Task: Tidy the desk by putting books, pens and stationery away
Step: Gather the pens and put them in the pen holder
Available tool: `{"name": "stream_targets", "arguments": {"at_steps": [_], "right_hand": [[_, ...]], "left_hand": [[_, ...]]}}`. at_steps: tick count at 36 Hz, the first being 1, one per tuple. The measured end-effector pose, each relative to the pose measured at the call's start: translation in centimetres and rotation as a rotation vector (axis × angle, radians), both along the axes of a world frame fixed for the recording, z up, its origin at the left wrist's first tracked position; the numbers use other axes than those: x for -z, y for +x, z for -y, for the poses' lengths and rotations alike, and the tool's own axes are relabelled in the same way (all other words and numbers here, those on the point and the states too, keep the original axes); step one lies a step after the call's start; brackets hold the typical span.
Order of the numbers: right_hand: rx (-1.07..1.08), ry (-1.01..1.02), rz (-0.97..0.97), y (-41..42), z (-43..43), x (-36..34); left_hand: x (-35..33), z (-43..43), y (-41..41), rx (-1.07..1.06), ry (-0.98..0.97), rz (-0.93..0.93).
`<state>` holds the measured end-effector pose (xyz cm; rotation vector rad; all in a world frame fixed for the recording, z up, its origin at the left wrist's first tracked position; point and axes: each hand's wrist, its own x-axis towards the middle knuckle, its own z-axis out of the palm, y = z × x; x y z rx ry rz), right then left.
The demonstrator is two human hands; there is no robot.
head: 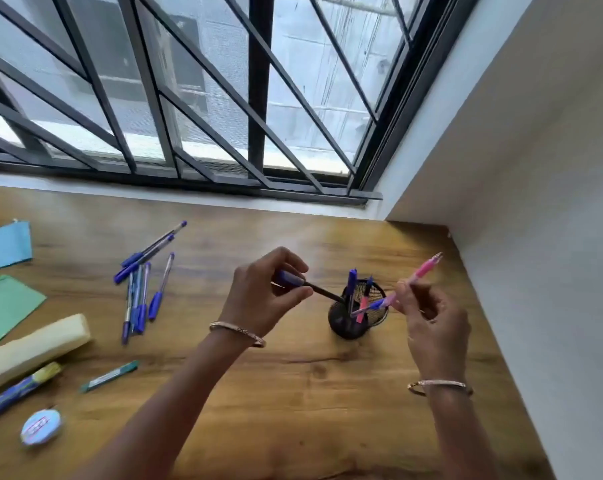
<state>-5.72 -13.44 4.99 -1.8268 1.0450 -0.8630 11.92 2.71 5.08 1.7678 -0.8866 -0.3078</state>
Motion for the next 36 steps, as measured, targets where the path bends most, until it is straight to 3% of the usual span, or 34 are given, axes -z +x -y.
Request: {"name": "stream_targets", "arguments": {"at_steps": [9,16,23,27,30,36], "right_hand": [[-0.069,-0.110,-0.180,0.5,2.0,2.4],[-0.071,-0.145,-0.228,0.6,2.7,2.6],[-0.122,-0.219,-0.384,1.3,3.4,4.4],[-0.106,-0.296,-0.473,1.4,3.3,4.7],[-0.077,-0.347,-0.460,1.4,3.0,4.3],[-0.064,-0.512,-0.216,3.2,0.6,3.2]], "left_hand": [[2.0,7.0,-2.9,0.065,0.017,-0.127],[1.1,8.3,-3.4,-0.011,-0.057,-0.019],[4.5,8.9,-2.9,-0.008,0.245,0.125],[5.4,8.2,-3.3,-0.080,0.279,0.144],[5.5,7.1,-2.9,-0.150,0.236,0.096],[6.5,2.6,0.0,-0.292,0.247,-0.028]]}}
